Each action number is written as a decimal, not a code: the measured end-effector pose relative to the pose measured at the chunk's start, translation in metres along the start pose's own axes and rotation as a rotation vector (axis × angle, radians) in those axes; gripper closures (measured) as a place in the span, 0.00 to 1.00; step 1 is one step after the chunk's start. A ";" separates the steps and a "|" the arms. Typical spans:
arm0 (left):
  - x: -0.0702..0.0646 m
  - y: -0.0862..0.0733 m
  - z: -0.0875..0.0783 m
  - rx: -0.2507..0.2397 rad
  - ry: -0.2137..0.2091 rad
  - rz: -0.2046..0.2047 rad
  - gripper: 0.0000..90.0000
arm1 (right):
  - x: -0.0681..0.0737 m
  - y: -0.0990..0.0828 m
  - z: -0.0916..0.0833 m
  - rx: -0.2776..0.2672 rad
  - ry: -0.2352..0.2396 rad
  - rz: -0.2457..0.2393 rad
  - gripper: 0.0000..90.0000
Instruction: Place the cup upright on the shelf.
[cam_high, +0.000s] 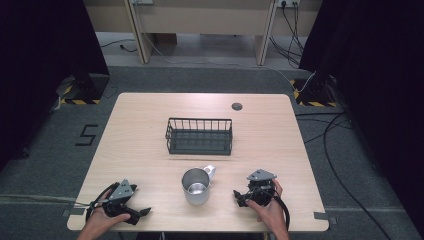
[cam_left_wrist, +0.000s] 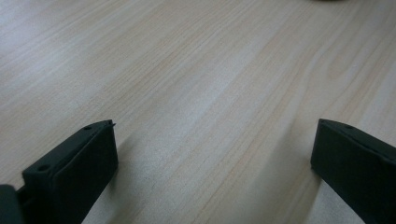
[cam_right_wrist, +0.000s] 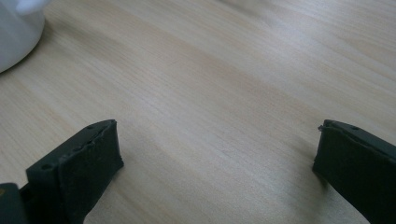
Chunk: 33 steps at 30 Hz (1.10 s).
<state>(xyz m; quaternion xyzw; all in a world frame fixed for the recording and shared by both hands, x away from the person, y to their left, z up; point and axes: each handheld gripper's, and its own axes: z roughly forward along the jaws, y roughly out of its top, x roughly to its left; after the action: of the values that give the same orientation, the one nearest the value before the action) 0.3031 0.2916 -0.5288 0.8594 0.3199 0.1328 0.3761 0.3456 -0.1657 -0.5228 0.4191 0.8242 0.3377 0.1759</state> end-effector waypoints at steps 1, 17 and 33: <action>0.000 0.000 0.000 0.000 0.000 0.000 0.00 | 0.000 0.000 0.000 0.000 0.001 -0.003 0.01; 0.000 0.000 0.000 -0.001 0.000 -0.001 0.00 | 0.001 -0.001 -0.007 -0.064 0.010 0.003 0.18; 0.000 0.000 0.000 -0.001 0.000 -0.001 0.00 | 0.014 0.023 -0.024 -0.248 0.109 -0.065 0.26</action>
<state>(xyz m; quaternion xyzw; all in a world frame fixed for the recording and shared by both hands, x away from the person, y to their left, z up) 0.3033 0.2915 -0.5288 0.8591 0.3203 0.1328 0.3765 0.3365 -0.1545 -0.4894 0.3483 0.7976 0.4534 0.1922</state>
